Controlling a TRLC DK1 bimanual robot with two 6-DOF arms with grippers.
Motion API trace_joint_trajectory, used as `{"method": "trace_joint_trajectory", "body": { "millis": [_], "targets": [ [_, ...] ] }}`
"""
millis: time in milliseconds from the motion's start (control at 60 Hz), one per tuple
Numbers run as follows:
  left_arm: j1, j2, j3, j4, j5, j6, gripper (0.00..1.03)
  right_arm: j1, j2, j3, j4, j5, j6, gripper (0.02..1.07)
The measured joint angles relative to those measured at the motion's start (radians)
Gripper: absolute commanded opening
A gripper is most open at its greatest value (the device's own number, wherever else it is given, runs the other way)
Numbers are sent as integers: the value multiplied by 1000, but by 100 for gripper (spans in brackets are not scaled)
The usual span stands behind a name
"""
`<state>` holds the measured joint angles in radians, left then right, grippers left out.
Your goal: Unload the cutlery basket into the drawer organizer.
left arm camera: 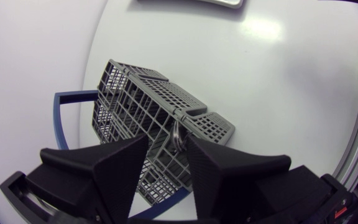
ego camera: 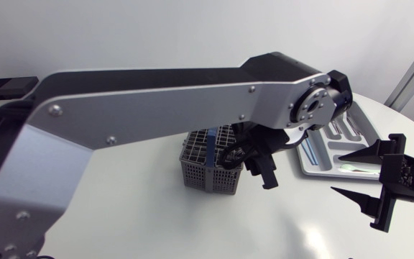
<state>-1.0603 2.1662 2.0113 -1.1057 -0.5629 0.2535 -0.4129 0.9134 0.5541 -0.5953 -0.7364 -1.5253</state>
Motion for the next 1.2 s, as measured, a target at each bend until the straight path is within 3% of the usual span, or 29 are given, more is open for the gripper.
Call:
{"method": "trace_joint_trajectory", "body": {
  "millis": [317,467,1050,1200],
  "targets": [
    [0,19,0,0,0,0,41,0,0,0,0,0,0,85],
    [0,29,0,1,-15,0,16,0,0,0,0,0,0,85],
    [-6,-35,-117,87,-78,6,13,1,-5,0,0,0,0,85],
    [-22,-72,-171,125,-135,19,13,9,-14,-1,0,0,8,85]
  ]
}}
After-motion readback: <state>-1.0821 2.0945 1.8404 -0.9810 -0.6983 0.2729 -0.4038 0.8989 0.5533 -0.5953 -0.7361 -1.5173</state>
